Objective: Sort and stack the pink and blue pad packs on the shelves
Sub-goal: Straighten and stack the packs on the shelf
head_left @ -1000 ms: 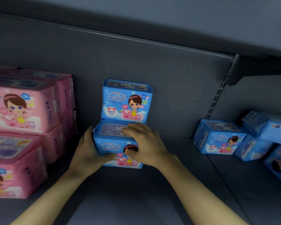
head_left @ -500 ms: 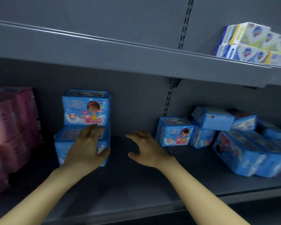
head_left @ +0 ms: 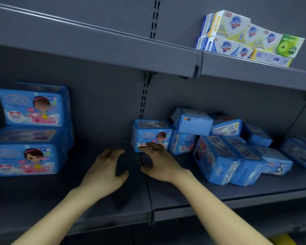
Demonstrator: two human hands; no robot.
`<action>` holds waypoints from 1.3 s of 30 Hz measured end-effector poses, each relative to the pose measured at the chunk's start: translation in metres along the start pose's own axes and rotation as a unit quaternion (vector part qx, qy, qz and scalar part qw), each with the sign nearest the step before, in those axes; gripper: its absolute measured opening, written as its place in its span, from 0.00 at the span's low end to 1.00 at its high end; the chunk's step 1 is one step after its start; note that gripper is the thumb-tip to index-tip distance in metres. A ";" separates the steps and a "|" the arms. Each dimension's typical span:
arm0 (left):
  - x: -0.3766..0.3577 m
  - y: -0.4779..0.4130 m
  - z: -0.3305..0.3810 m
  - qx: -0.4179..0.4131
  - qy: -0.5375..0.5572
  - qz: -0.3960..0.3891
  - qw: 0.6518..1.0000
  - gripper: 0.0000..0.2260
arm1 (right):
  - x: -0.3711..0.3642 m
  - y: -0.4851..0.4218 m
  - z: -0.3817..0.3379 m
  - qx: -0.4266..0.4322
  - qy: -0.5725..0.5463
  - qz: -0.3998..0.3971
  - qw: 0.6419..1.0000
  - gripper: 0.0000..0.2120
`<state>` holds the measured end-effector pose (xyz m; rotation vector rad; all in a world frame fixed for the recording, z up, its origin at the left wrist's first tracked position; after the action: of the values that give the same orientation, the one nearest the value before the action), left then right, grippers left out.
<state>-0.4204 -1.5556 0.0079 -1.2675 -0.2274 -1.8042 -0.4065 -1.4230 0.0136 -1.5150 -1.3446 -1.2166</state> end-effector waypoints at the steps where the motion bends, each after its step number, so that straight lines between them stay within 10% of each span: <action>1: -0.005 -0.002 0.004 0.002 -0.001 -0.001 1.000 0.29 | 0.001 -0.001 0.006 0.002 0.000 0.000 1.000 0.31; 33: -0.038 -0.054 -0.014 0.015 0.004 -0.029 0.999 0.26 | 0.024 -0.097 0.038 -0.014 0.085 0.141 0.986 0.37; 39: -0.048 -0.078 -0.027 0.028 0.089 0.001 0.996 0.41 | 0.018 -0.090 0.039 0.016 0.083 0.210 0.974 0.35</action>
<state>-0.4928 -1.4995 -0.0193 -1.0612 -0.1753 -1.8839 -0.4886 -1.3673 0.0159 -1.5397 -0.8719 -1.0178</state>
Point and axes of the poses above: each hand's wrist, its own y-axis away from the middle knuckle, its own x-axis out of the back of the hand, z = x × y, the point moved 9 cm from there along -y, towards the middle knuckle, and after that the axes turned 15 degrees about -x, right-handed, at the moved point
